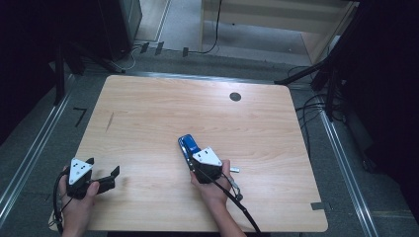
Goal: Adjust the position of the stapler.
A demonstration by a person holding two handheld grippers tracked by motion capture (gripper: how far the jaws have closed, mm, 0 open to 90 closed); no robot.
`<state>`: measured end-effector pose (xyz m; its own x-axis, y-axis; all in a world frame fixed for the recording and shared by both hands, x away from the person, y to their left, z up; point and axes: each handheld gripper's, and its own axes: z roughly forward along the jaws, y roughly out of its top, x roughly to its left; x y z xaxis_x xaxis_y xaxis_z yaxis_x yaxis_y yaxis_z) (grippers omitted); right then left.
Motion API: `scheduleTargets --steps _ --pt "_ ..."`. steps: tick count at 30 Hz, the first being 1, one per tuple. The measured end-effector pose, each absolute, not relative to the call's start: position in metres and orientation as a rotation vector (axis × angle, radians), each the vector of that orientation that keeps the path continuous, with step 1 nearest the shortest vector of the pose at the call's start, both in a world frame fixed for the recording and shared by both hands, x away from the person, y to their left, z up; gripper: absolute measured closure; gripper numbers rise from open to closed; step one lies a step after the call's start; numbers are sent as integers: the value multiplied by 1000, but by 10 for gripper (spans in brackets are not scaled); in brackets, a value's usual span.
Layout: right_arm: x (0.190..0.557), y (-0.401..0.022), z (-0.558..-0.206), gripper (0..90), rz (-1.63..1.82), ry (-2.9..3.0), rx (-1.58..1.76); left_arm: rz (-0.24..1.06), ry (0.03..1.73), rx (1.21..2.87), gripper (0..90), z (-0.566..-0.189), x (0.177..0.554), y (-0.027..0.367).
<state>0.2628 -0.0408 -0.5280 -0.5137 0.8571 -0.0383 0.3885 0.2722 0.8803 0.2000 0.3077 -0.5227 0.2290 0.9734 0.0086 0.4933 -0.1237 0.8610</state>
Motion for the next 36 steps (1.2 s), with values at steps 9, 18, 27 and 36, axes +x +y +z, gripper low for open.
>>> scheduleTargets --steps 9,18,27,36 --pt "260 -48 -532 672 1195 2085 1065 791 1370 1736 82 -523 200 307" --pt "260 -54 -535 671 1225 2125 1040 794 1369 1736 82 -523 200 307" --pt "257 -60 -526 408 1297 2083 1055 789 1370 1734 82 -523 200 307" --pt "224 -79 -511 736 1381 1984 1145 789 1367 1735 82 -523 200 308"
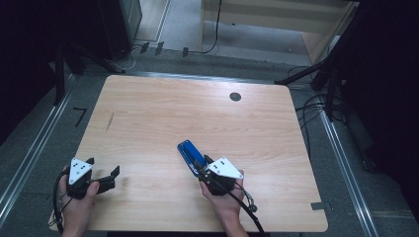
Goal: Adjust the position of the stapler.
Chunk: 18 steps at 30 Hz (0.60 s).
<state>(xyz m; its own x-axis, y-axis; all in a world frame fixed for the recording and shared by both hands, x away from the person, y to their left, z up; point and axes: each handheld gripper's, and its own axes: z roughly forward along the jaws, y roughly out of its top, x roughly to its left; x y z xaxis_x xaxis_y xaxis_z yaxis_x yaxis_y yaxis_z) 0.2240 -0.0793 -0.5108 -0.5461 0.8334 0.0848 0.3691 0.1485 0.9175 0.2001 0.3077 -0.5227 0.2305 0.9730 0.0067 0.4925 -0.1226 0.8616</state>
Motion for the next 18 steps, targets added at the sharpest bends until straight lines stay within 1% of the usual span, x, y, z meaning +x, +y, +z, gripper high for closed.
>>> scheduleTargets --steps 1,2,3,4,10,18 --pt "221 -81 -512 777 1388 1978 1160 789 1367 1734 82 -523 200 308" --pt "221 -81 -512 777 1388 1978 1160 789 1367 1734 82 -523 200 308" --pt "214 -83 -514 885 1393 1980 1174 789 1367 1736 82 -523 200 308" --pt "211 -82 -516 900 1385 1986 1177 789 1367 1736 82 -523 200 308" --pt "207 -73 -529 900 1345 2079 1167 789 1369 1734 82 -523 200 307" --pt "212 -64 -538 900 1262 2071 1210 790 1366 1733 82 -523 200 308"
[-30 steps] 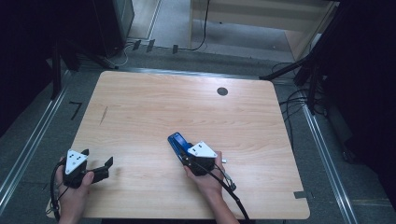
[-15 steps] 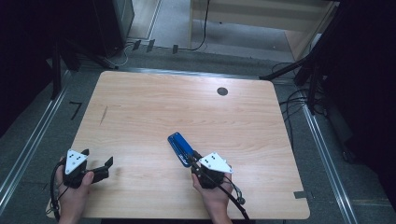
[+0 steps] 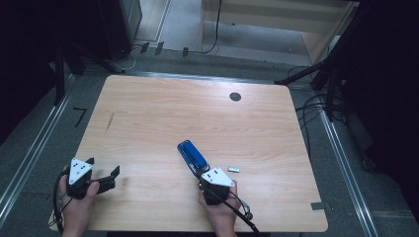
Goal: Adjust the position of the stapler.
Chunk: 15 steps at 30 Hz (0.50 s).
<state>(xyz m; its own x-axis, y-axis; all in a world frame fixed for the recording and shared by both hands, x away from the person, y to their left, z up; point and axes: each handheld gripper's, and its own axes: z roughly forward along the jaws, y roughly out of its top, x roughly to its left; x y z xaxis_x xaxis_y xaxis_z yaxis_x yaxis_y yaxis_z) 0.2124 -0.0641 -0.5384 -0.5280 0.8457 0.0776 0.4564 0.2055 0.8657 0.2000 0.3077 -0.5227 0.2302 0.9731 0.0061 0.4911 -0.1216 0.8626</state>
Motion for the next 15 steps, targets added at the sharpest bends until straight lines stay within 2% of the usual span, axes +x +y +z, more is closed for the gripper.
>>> scheduleTargets --steps 15 --pt "219 -72 -540 900 1216 2055 1254 790 1368 1731 84 -523 200 307"
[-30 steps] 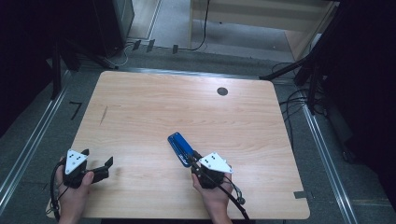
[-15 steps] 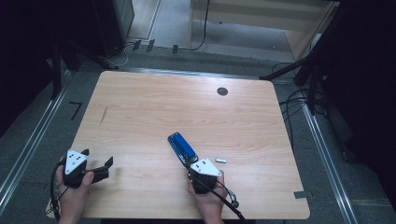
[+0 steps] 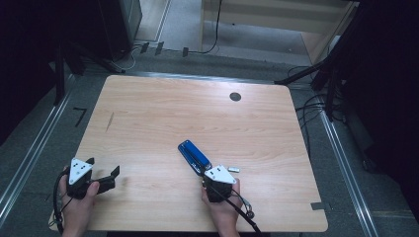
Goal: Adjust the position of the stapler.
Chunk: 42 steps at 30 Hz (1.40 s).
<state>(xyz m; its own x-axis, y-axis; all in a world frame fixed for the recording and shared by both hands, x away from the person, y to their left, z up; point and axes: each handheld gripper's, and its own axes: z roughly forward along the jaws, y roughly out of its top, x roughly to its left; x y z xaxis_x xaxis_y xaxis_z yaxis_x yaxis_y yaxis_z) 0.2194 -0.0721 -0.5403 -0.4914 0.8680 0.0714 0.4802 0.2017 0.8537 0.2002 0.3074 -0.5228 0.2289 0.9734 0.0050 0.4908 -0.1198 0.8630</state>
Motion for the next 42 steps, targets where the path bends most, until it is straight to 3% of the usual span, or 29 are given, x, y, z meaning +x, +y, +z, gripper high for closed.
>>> scheduleTargets --steps 19,20,21,22,24,25,26,27,29,33,35,42 --pt "225 -95 -537 900 1297 2004 1284 787 1367 1735 84 -523 200 307" --pt "222 -99 -533 771 1333 2001 1261 788 1367 1735 84 -523 201 307" --pt "222 -99 -533 771 1333 2001 1261 788 1367 1735 84 -523 201 307" --pt "221 -100 -529 659 1324 1995 1240 789 1366 1734 84 -523 201 307" --pt "222 -101 -527 634 1321 1992 1223 789 1366 1737 84 -523 201 307" --pt "226 -103 -525 577 1325 1988 1220 789 1366 1738 84 -523 201 307" --pt "226 -103 -525 577 1325 1988 1220 789 1366 1738 84 -523 201 307" --pt "234 -103 -524 506 1327 2010 1217 790 1366 1740 84 -523 201 307" --pt "245 -99 -525 474 1304 2068 1202 789 1364 1742 84 -523 201 307" --pt "259 -95 -529 479 1269 2129 1161 790 1365 1740 84 -523 201 307" --pt "268 -92 -531 542 1262 2142 1149 790 1364 1739 84 -523 201 307" --pt "275 -93 -539 609 1283 2188 1118 794 1364 1740 85 -523 201 306"
